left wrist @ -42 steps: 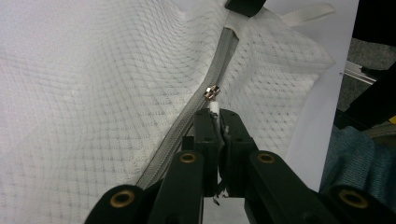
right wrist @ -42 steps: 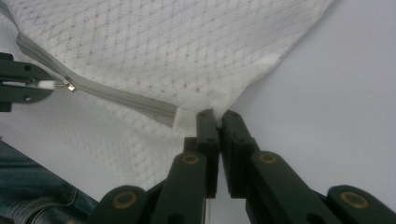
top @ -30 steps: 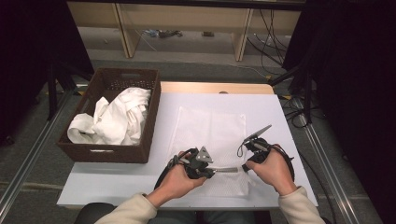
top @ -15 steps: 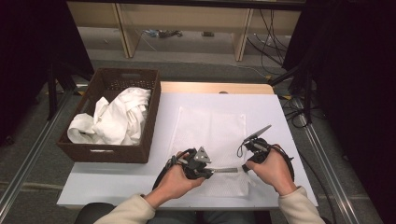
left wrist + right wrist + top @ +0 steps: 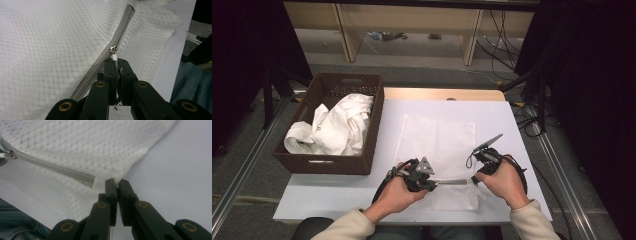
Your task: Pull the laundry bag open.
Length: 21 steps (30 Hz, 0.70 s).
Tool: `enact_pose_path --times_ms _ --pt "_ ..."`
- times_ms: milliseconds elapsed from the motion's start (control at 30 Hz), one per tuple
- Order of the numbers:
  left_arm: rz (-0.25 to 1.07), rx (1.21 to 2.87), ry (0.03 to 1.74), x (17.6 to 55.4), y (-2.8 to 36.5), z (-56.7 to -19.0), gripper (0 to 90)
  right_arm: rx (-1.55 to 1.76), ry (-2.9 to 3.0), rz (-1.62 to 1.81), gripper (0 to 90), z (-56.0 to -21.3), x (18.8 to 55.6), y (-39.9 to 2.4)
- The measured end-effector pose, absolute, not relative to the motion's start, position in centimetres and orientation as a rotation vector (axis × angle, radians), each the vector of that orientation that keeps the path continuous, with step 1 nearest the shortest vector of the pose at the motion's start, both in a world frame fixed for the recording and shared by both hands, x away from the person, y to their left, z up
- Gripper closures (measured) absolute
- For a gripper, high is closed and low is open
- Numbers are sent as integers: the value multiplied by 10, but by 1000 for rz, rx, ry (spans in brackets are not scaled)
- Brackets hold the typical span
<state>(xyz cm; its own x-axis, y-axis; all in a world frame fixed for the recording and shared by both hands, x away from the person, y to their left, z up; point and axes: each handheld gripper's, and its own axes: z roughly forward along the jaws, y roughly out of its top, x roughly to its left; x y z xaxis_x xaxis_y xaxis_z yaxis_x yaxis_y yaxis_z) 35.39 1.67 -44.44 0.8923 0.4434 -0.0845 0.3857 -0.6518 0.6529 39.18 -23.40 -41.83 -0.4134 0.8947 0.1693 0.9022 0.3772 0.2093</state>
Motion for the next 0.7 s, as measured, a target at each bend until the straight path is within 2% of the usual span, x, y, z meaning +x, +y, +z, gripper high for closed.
enact_pose_path --times_ms 700 --pt "106 2355 631 352 35 -445 859 -1680 -2596 -403 872 -421 393 -234"
